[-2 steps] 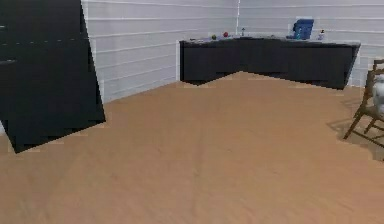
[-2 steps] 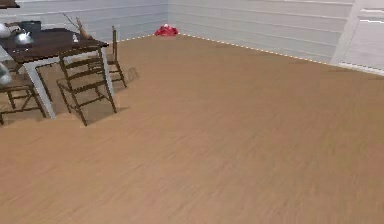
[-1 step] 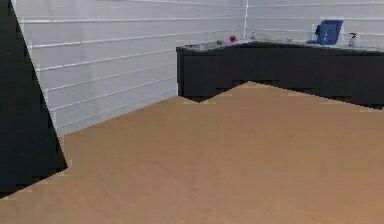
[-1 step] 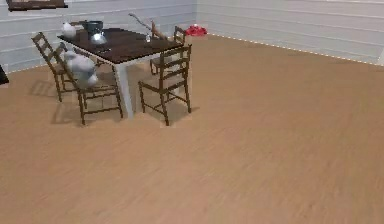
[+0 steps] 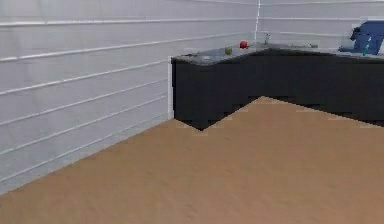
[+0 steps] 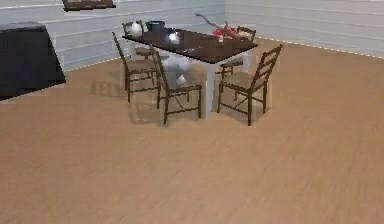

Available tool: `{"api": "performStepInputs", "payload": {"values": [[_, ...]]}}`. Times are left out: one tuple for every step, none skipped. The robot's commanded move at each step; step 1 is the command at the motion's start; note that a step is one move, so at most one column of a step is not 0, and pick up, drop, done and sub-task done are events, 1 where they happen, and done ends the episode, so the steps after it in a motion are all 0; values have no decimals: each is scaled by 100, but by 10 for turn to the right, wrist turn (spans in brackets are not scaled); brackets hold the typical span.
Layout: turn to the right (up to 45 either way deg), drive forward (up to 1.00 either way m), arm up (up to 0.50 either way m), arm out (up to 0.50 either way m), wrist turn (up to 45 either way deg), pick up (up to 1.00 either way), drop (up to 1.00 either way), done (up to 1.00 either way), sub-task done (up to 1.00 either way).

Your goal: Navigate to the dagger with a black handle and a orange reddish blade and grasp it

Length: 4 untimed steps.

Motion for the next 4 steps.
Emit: {"api": "performStepInputs", "payload": {"values": [[0, 100, 0, 0, 0, 0, 0, 0, 0], [0, 100, 0, 0, 0, 0, 0, 0, 0], [-450, 0, 0, 0, 0, 0, 0, 0, 0], [-420, 0, 0, 0, 0, 0, 0, 0, 0]]}}
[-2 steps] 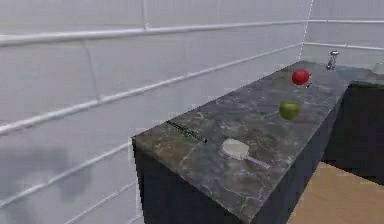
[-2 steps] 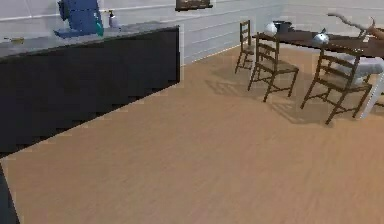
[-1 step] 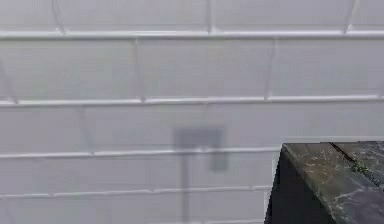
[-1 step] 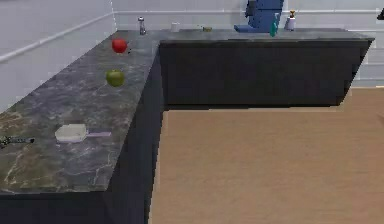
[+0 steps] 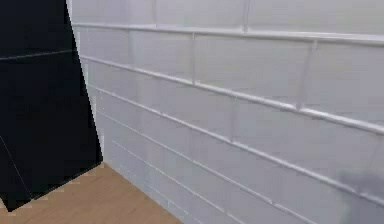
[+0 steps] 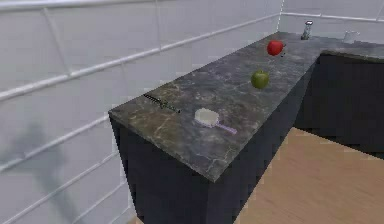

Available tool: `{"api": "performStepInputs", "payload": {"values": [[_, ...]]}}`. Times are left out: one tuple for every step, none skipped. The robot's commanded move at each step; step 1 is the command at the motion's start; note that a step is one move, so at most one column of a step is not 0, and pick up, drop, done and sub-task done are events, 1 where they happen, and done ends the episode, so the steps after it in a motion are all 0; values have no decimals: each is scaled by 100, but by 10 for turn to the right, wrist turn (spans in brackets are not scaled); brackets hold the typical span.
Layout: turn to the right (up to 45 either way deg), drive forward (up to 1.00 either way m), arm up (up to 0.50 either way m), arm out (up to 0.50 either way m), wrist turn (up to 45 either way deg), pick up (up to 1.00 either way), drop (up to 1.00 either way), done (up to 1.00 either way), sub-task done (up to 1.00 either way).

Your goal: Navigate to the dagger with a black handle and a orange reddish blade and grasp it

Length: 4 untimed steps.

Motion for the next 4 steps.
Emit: {"api": "performStepInputs", "payload": {"values": [[-30, 0, 0, 0, 0, 0, 0, 0, 0], [450, 0, 0, 0, 0, 0, 0, 0, 0], [450, 0, 0, 0, 0, 0, 0, 0, 0], [450, 0, 0, 0, 0, 0, 0, 0, 0]]}}
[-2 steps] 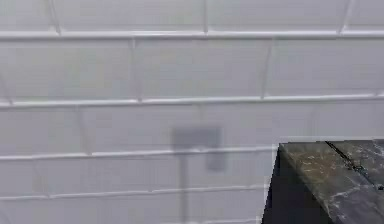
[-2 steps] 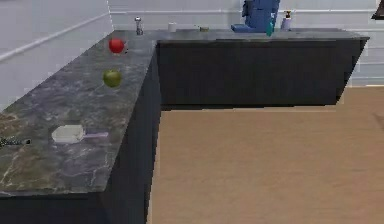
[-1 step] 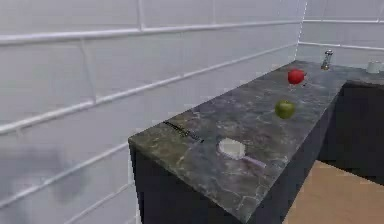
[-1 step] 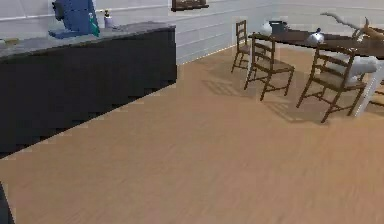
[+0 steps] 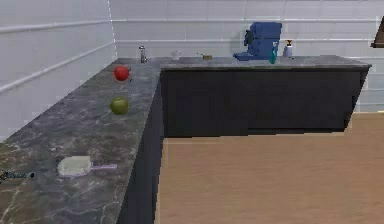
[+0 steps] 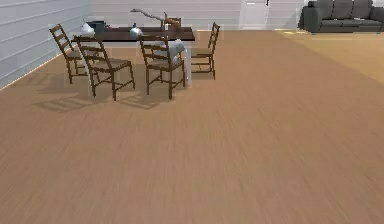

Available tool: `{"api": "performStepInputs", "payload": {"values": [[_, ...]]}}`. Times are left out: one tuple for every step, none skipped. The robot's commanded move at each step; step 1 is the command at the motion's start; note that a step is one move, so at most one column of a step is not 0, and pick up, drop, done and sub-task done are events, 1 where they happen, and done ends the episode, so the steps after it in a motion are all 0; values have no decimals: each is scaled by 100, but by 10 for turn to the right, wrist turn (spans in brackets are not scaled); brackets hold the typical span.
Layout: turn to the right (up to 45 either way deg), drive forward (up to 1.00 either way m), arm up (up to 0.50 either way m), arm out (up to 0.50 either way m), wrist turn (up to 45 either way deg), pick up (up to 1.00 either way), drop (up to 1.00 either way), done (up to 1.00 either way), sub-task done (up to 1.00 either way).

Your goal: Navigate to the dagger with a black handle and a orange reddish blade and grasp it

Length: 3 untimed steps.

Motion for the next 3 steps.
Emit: {"api": "performStepInputs", "payload": {"values": [[30, 0, 0, 0, 0, 0, 0, 0, 0], [0, 35, 0, 0, 0, 0, 0, 0, 0], [-60, 0, 0, 0, 0, 0, 0, 0, 0]]}}
